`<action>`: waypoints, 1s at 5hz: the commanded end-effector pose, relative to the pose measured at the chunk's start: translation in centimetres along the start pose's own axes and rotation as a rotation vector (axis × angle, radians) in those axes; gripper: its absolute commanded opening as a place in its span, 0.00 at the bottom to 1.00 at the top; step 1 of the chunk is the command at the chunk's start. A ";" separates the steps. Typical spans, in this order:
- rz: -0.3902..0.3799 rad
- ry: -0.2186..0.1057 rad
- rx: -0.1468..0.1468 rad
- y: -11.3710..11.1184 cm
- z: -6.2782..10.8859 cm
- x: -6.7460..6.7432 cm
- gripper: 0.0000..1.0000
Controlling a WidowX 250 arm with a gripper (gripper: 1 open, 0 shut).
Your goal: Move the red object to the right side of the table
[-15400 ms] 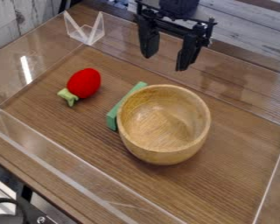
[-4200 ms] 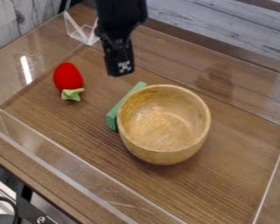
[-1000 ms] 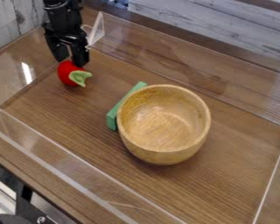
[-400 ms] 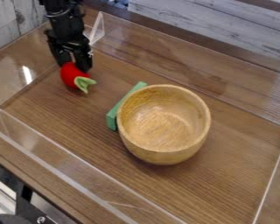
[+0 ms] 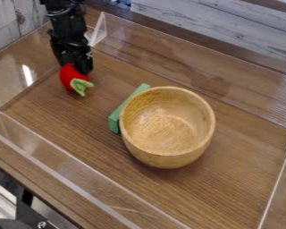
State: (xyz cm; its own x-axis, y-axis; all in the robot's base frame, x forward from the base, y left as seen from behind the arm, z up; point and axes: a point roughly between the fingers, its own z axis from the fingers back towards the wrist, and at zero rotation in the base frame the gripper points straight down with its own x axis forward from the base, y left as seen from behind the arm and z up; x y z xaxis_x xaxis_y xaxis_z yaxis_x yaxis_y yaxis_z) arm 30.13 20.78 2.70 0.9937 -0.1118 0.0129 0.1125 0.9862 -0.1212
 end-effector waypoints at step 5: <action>-0.019 -0.093 0.010 -2.2 4.1 -0.2 0.00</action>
State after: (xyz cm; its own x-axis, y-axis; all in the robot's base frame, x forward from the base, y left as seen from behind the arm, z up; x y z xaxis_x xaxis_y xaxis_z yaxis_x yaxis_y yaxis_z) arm 29.22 18.85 4.82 0.9919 -0.1141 0.0567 0.1217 0.9801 -0.1571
